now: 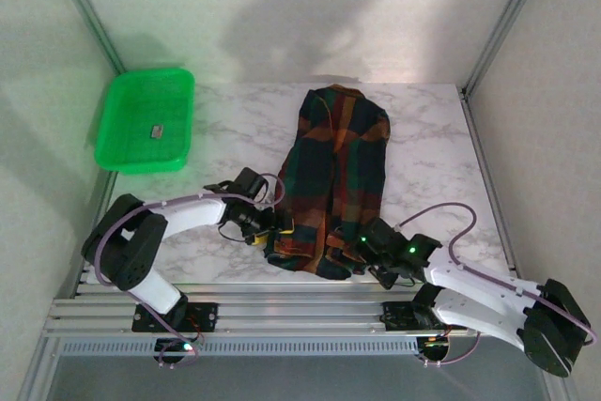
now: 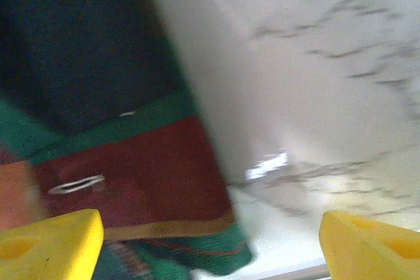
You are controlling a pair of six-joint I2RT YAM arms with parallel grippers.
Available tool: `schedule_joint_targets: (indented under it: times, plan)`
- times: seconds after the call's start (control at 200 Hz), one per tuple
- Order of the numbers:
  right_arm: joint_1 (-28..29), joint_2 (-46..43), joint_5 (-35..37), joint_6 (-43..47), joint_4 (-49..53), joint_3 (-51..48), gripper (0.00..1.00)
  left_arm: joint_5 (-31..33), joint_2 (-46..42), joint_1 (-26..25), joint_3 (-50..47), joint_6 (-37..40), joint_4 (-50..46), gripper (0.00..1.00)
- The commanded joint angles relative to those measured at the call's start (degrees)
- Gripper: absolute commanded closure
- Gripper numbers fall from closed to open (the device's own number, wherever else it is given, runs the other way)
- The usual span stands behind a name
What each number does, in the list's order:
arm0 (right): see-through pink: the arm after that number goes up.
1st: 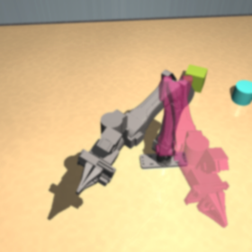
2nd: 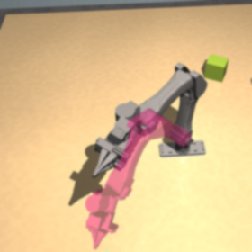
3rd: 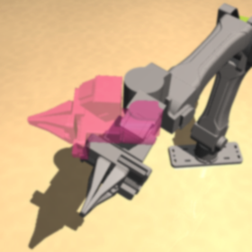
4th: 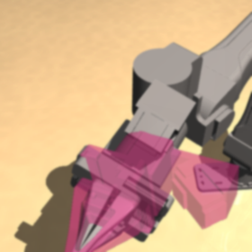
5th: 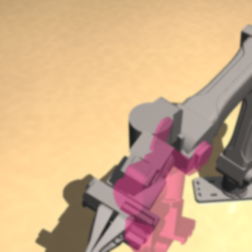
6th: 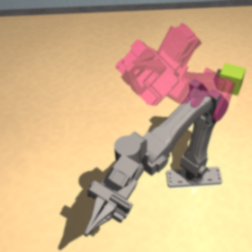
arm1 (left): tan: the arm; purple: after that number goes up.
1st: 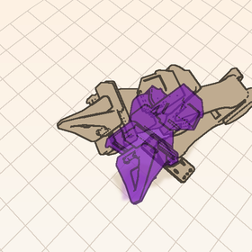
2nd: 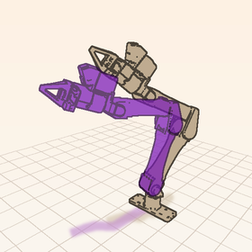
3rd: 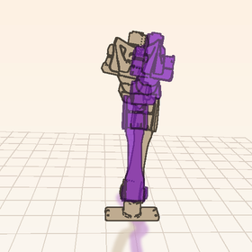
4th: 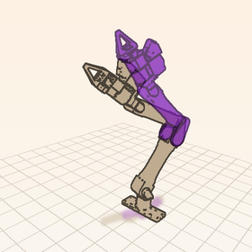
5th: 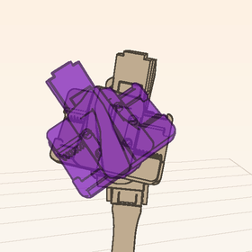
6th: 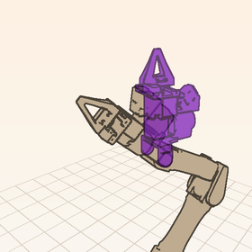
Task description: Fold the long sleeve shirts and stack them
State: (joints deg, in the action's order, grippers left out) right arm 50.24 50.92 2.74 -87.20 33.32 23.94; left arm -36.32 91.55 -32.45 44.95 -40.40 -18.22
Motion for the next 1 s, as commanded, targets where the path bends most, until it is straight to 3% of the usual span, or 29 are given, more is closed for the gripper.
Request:
schedule_joint_targets:
  times: [0.0, 0.175, 0.39, 0.616, 0.811, 0.996]
  plan:
    - [-0.93, -3.08, 0.16, -2.11, -4.16, -1.37, 0.14, -1.48, 4.47, -2.69, 2.07, -0.11, 8.34, 0.24]
    - [-2.88, -3.15, -0.67, -0.47, -4.83, -0.53, 0.14, -1.59, 6.54, -3.31, 6.96, 0.26, 5.26, 0.25]
    - [-3.65, 3.39, -3.42, -0.16, -7.82, 0.05, 0.14, -1.22, 9.42, -3.54, 10.05, 1.05, 2.20, 0.28]
    - [-3.85, 4.12, -2.78, -0.67, 0.02, 3.42, 0.14, -0.98, 10.79, -4.29, 12.24, 0.32, 1.34, 0.32]
    - [-4.88, 0.96, -2.99, -1.39, 1.37, 1.78, 0.14, -0.87, 12.03, -4.73, 12.61, -0.20, 0.82, 0.47]
    - [-5.68, 4.83, -4.07, 0.07, -1.65, 2.07, 0.14, -0.42, 13.21, -4.82, 13.23, -0.06, -0.06, 0.58]
